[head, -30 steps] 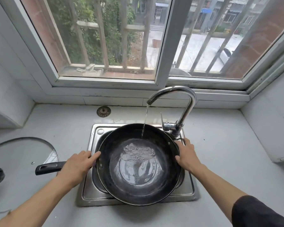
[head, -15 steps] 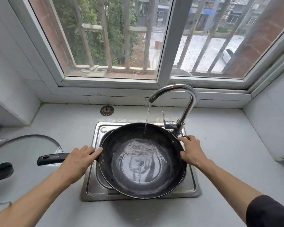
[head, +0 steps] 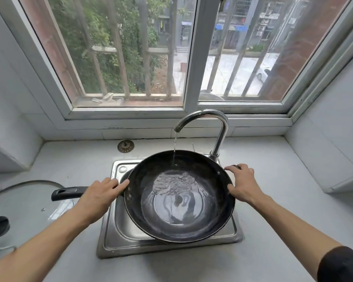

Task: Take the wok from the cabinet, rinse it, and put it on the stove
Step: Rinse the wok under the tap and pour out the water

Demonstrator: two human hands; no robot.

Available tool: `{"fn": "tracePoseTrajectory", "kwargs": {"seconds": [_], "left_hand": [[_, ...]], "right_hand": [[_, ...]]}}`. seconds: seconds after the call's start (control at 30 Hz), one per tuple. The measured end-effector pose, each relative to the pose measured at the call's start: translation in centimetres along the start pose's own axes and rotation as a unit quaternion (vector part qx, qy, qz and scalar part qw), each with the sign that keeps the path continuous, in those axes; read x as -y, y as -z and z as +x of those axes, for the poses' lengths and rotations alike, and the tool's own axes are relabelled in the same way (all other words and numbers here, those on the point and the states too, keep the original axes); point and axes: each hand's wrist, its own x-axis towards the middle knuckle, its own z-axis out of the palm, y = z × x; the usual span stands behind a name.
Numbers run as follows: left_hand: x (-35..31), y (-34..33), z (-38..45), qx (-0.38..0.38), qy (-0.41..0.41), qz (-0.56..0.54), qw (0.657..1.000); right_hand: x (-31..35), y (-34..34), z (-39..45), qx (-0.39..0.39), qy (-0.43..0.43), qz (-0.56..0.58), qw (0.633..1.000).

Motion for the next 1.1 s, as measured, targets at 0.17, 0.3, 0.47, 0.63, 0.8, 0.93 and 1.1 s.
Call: {"fn": "tracePoseTrajectory", "kwargs": {"seconds": [0.17,0.3,0.47,0.63,0.8,0.93,1.1], "left_hand": [[-0.9,-0.3,0.7,-0.011,-0.012,-0.027,0.999],[-1.3,-1.2,1.4,-0.017,-0.004,-0.062,0.998],[-1.6,-2.1,2.1,-0.028,-0.009,-0.095,0.995],[-2.1,-2.4,3.3,-0.049,-0.023,-0.120,0.991],[-2.5,-3.5,3.7,-0.060,-0.028,-0.139,0.988],[-3.0,-4.1,3.9,-0.075,-0.035,-0.149,0.985],[-3.2,-5.3,4.8,-0.074,-0.037,-0.153,0.985]], "right_hand": [[0.0,2.0,-0.8,-0.021,-0.010,-0.008,1.000],[0.1,3.1,-1.5,-0.036,-0.020,-0.011,0.999],[0.3,4.5,-2.0,-0.064,-0.022,-0.018,0.998],[0.3,5.8,-2.0,-0.086,-0.022,-0.030,0.996],[0.3,6.3,-2.3,-0.110,-0.014,-0.036,0.993],[0.4,6.5,-2.9,-0.127,-0.017,-0.045,0.991],[0.3,6.6,-3.9,-0.164,-0.003,-0.050,0.985]]}}
